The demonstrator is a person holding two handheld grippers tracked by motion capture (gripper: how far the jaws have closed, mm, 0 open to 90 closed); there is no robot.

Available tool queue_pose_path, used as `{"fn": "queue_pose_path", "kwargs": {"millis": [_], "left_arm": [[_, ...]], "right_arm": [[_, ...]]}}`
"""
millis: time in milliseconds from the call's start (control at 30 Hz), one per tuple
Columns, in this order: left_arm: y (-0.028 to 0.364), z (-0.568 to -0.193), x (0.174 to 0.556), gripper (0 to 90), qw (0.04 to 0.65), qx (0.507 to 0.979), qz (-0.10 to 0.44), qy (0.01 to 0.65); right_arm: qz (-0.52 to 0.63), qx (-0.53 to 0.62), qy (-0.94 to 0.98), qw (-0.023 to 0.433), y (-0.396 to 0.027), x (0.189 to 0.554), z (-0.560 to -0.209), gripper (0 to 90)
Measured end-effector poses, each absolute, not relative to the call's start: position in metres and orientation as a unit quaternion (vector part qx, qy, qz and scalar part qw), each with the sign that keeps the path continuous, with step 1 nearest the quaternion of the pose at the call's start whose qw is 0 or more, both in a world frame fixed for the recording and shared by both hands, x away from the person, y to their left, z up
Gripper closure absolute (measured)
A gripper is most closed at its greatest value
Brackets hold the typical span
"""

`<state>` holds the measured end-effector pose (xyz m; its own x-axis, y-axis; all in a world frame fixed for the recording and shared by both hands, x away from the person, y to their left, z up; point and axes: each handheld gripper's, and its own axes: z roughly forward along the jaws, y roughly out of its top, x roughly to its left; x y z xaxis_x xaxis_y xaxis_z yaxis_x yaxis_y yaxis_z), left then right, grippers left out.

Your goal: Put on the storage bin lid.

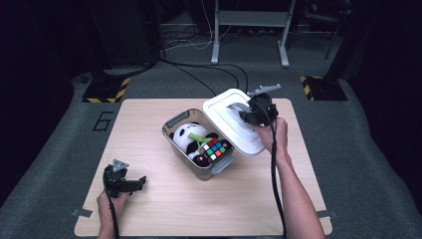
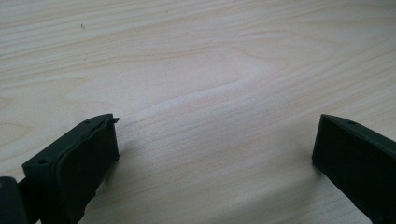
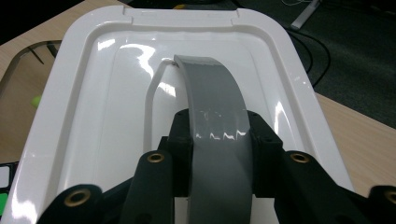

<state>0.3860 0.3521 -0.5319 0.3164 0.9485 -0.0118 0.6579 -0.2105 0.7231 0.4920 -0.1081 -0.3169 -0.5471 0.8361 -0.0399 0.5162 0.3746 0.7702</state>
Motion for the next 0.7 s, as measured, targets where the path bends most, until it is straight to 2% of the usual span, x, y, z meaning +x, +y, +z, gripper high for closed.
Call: {"fn": "queue_pose_path", "kwargs": {"millis": [700], "left_arm": [[0.353,-0.532,0.386,0.1,0.319,0.749,0.225,0.536]], "right_arm": [[0.367,0.397,0.819,0.191,-0.068,0.491,-0.31,67.4]]}}
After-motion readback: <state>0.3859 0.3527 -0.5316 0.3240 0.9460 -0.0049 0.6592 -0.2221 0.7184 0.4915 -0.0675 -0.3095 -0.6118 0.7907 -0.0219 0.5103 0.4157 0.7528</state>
